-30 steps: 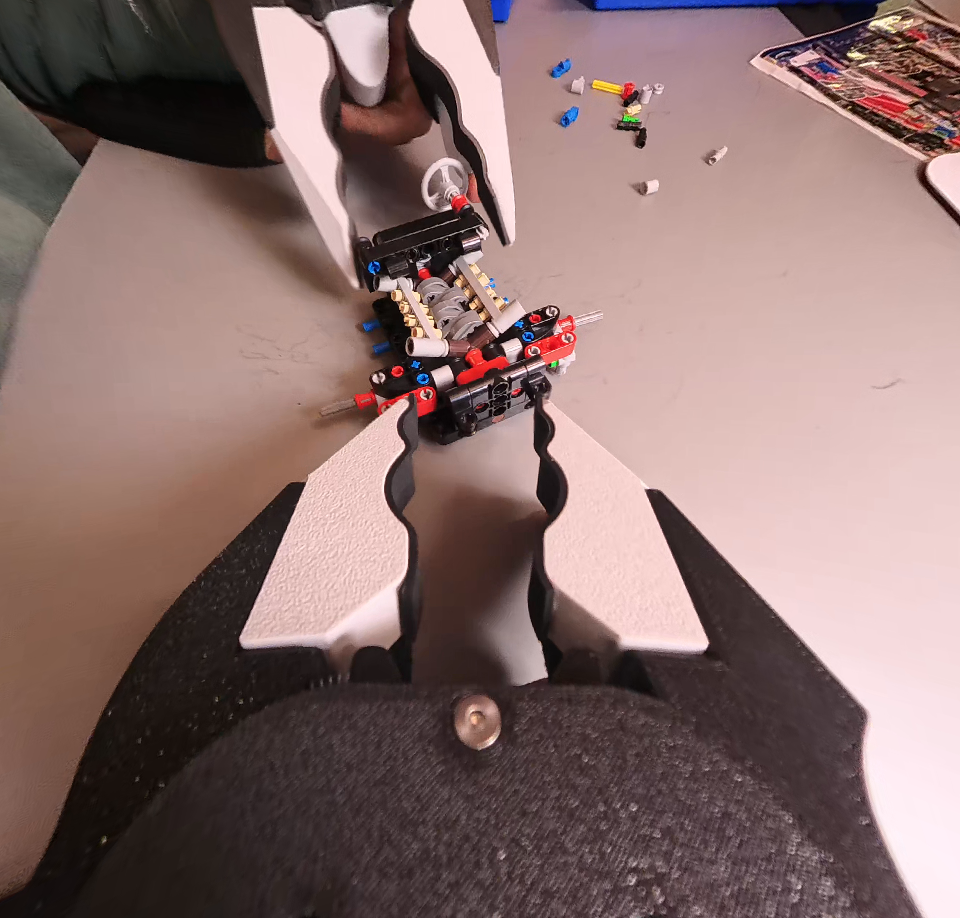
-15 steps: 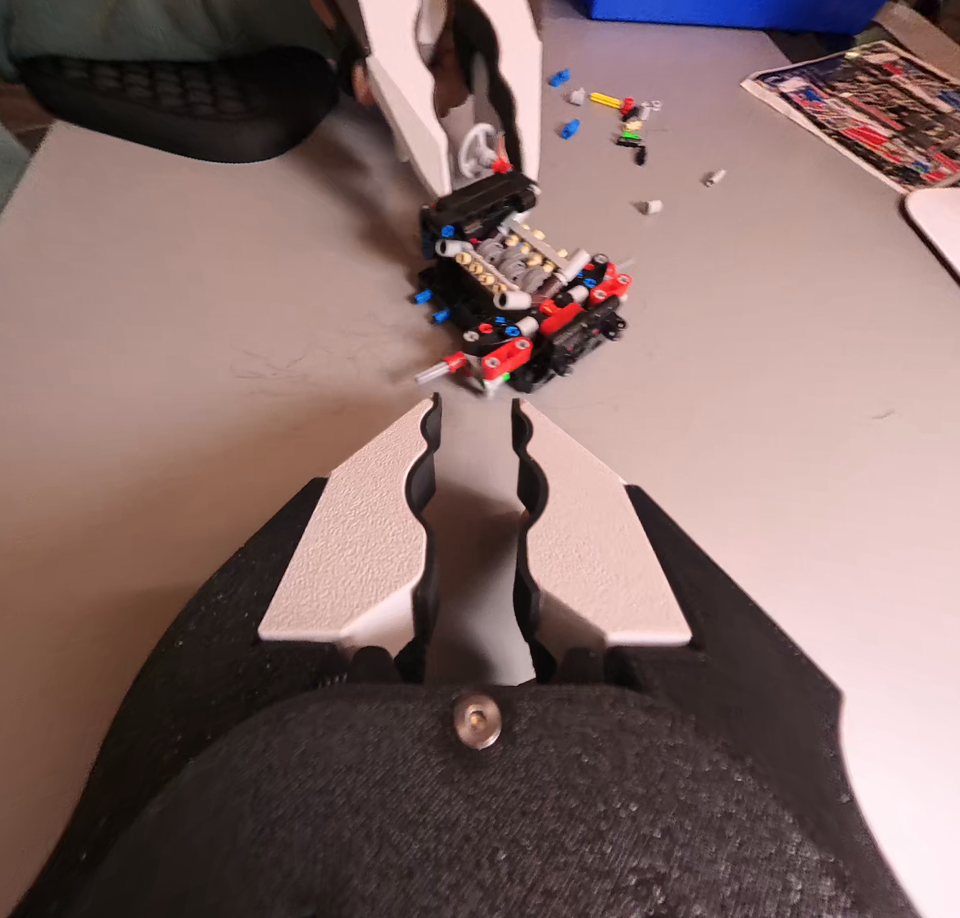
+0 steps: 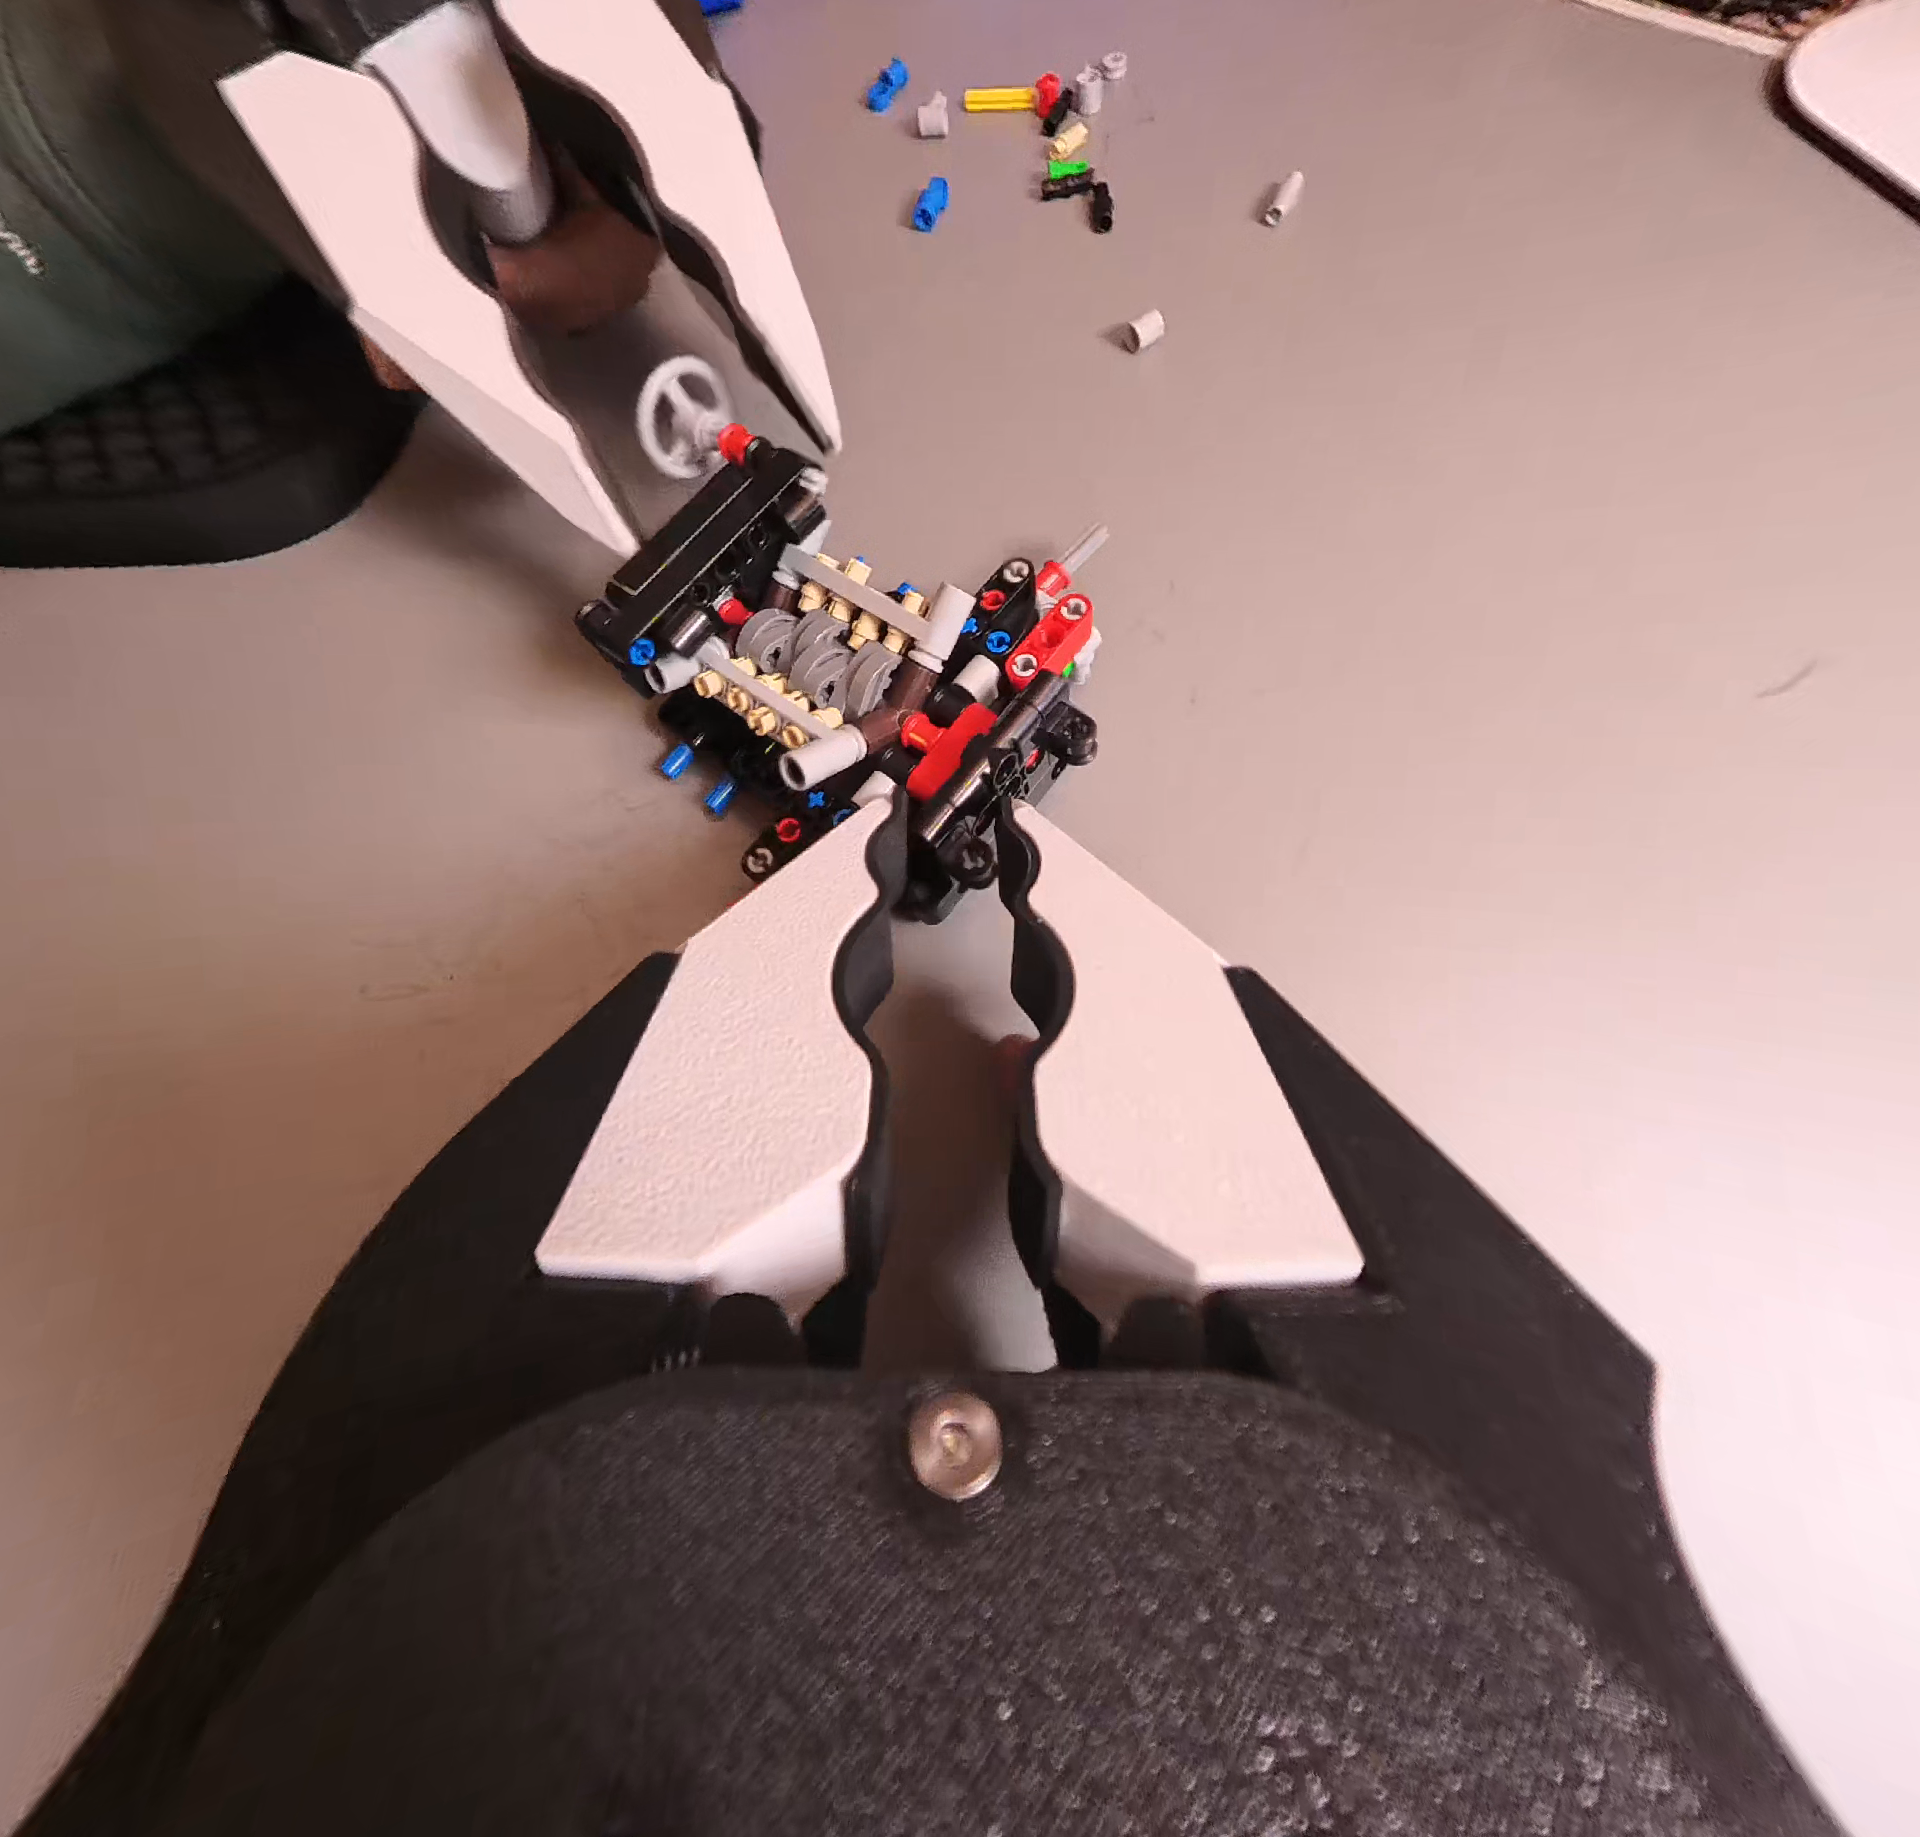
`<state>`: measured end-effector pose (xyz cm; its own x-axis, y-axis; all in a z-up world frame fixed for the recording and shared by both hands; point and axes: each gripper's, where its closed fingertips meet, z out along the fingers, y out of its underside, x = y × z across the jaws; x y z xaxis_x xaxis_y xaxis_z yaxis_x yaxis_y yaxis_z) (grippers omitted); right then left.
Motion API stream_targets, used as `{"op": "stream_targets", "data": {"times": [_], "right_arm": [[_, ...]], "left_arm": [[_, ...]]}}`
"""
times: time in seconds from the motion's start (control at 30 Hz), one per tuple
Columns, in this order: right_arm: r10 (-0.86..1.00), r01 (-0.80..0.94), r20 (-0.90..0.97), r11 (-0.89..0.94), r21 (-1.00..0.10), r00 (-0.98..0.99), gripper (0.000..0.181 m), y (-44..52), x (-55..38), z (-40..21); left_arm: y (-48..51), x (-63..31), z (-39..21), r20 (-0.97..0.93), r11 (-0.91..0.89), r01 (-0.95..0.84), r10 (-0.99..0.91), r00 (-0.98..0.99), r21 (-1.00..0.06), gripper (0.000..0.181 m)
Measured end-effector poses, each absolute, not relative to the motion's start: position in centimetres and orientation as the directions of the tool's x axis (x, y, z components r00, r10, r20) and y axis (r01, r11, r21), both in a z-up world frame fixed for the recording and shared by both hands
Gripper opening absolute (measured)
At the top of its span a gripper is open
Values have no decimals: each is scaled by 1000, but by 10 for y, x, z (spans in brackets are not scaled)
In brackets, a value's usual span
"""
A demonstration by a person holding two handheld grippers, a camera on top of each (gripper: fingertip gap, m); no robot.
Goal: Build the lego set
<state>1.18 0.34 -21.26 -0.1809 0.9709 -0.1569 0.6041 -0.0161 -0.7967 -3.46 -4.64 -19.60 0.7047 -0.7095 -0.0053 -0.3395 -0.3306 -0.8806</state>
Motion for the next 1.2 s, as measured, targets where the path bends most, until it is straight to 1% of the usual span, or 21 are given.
{"op": "stream_targets", "data": {"times": [0.07,0.17,0.23,0.33,0.4,0.47,0.53,0.57,0.67,0.77,0.87,0.93,1.0,1.07,1.1,1.2], "right_arm": [[984,621,-147,-51,-782,-104,15,9,17,-209],[982,624,-167,-182,-760,84,13,20,29,-198],[967,576,-161,-247,-780,197,13,28,37,-192],[928,454,-215,-339,-824,304,13,31,45,-179],[928,417,-184,-315,-852,325,12,28,49,-168],[942,441,-87,-231,-867,323,12,24,50,-158],[945,444,-22,-175,-879,327,9,21,49,-148],[946,427,-13,-159,-890,324,0,18,47,-141],[948,423,-2,-144,-895,318,0,17,44,-131],[952,453,-17,-162,-877,307,0,19,43,-143],[952,436,-32,-169,-884,304,0,23,48,-144],[967,437,3,-113,-892,255,0,22,55,-141],[985,504,99,14,-864,142,11,20,66,-148],[984,577,162,175,-798,-75,29,6,81,-169],[961,585,198,275,-763,-193,38,-2,89,-182],[855,545,371,517,-660,-362,53,-6,96,-209]], "left_arm": [[-45,-38,-186,-2,-330,-311,-684,729,-891,58],[-47,-33,-170,29,-340,-251,-644,765,-906,71],[-49,-19,-163,35,-337,-234,-632,774,-912,75],[-40,-7,-169,-76,-320,-323,-595,800,-891,79],[-29,-2,-170,-174,-296,-395,-565,806,-870,82],[-24,8,-167,-242,-273,-455,-565,789,-848,85],[-27,27,-163,-281,-237,-496,-592,755,-835,81],[-29,35,-163,-310,-222,-523,-596,740,-823,79],[-30,48,-174,-399,-210,-613,-593,699,-762,69],[-27,49,-196,-428,-255,-674,-607,670,-693,60],[-27,45,-201,-460,-234,-700,-608,647,-675,53],[-27,43,-200,-470,-215,-706,-612,636,-675,47],[-26,39,-199,-500,-179,-722,-611,614,-669,40],[-25,34,-200,-517,-153,-737,-619,591,-658,38],[-25,32,-202,-519,-135,-745,-636,571,-653,37],[-25,26,-207,-509,-93,-738,-666,546,-669,39]]}}
